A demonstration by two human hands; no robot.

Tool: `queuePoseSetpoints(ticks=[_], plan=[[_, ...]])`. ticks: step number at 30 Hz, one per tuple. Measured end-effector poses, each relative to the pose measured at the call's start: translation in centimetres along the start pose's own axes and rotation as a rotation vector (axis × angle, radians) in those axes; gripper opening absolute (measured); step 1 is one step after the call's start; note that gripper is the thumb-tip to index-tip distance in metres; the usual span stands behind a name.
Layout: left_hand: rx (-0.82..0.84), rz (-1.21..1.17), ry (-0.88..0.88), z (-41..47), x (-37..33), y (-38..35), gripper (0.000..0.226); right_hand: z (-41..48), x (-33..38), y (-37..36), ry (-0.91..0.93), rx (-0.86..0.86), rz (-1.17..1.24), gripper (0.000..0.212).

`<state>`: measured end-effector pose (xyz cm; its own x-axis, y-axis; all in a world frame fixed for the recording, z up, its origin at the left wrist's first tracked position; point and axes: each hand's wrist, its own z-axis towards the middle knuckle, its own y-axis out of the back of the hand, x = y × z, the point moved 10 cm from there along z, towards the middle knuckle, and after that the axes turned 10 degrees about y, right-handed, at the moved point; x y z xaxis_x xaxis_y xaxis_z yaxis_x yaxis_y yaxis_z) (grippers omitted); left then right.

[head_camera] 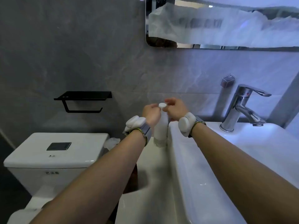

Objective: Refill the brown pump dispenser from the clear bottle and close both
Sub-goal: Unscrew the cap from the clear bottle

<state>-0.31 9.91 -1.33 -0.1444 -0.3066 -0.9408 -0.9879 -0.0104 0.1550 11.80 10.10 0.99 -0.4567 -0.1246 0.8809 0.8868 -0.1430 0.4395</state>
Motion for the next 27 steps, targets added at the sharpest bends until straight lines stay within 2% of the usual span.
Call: queuePoseSetpoints(ticks=[7,13,15,21,23,27], plan=[[0.032,-0.037,-0.009,1.4,0.0,-0.7,0.036,1.3,-0.9,-0.8,-0.016,0.029,-0.033,0.062],[0.01,-0.032,-0.009,1.5,-0.1,-1.1,0.035,2.0,-2.0,-1.3,-0.009,0.044,-0.118,0.06],[-0.013,-0.036,0.002,1.5,-0.1,-0.9,0.036,2.0,-1.8,-1.2,0.004,0.035,-0.147,0.055],[0.001,-0.038,0.008,0.7,0.5,-0.4,0.037,1.5,-1.0,-1.5,0.048,0.041,-0.156,0.015],[0.014,-0.012,-0.013,0.4,0.6,-0.1,0.033,1.0,-0.8,-1.6,0.065,0.064,-0.143,0.013],[0.067,0.014,-0.056,-1.2,0.9,0.0,0.029,-0.5,-0.5,-1.6,0.074,0.087,-0.151,0.026]])
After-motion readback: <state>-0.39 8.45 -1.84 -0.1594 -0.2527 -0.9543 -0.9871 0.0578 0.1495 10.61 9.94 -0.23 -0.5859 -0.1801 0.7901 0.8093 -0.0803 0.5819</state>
